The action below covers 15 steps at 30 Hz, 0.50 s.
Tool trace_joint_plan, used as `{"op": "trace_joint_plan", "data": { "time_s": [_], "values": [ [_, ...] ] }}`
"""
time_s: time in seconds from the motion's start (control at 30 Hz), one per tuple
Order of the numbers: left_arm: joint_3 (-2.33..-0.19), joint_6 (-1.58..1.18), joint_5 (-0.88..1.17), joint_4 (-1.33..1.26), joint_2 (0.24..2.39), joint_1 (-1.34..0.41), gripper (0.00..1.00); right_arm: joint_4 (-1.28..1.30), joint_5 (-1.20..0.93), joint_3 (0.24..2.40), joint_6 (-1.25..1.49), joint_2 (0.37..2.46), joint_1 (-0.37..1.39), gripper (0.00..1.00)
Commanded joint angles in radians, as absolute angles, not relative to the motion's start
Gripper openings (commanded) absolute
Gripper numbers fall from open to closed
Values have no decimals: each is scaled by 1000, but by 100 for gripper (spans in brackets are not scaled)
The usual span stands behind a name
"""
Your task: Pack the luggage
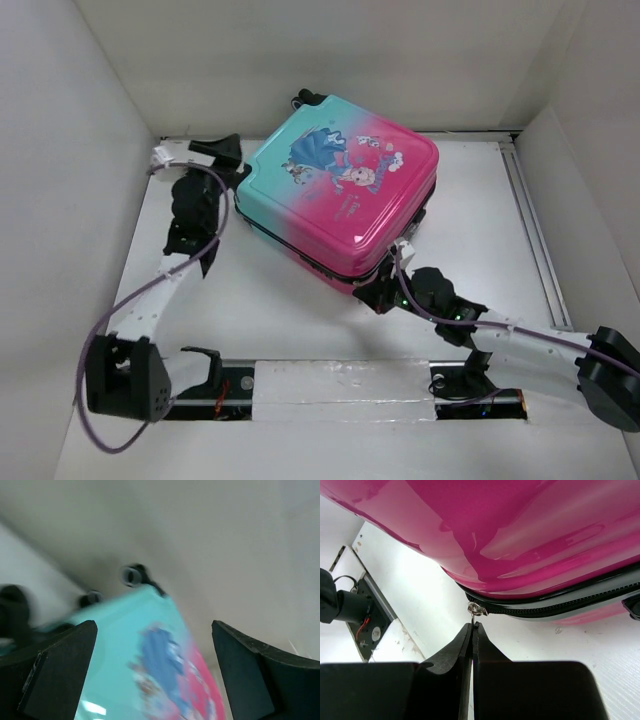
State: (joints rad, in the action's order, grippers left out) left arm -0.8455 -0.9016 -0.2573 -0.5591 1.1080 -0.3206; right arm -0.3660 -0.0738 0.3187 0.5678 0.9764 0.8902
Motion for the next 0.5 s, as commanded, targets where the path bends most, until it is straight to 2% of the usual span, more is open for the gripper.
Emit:
{"op": "trace_joint_plan", "data": {
  "time_s": [0.0, 0.03, 0.17, 0.3, 0.47],
  "values": [
    [-776, -1145, 1, -567, 1169, -83, 96, -443, -144, 328, 565, 934, 899, 0],
    [-776, -1161, 59, -581, 1217, -2, 96, -443, -156, 328, 565, 924, 899, 0],
    [-828, -1147, 91, -479, 1285, 76, 98, -433, -187, 319, 565, 933, 899, 0],
    [-787, -1172, 182, -593, 1374, 126, 100, -454, -198, 319, 565, 942, 899, 0],
    [-893, -1172, 394, -736, 1551, 135, 100, -454, -198, 301, 565, 942, 899, 0]
  ]
}}
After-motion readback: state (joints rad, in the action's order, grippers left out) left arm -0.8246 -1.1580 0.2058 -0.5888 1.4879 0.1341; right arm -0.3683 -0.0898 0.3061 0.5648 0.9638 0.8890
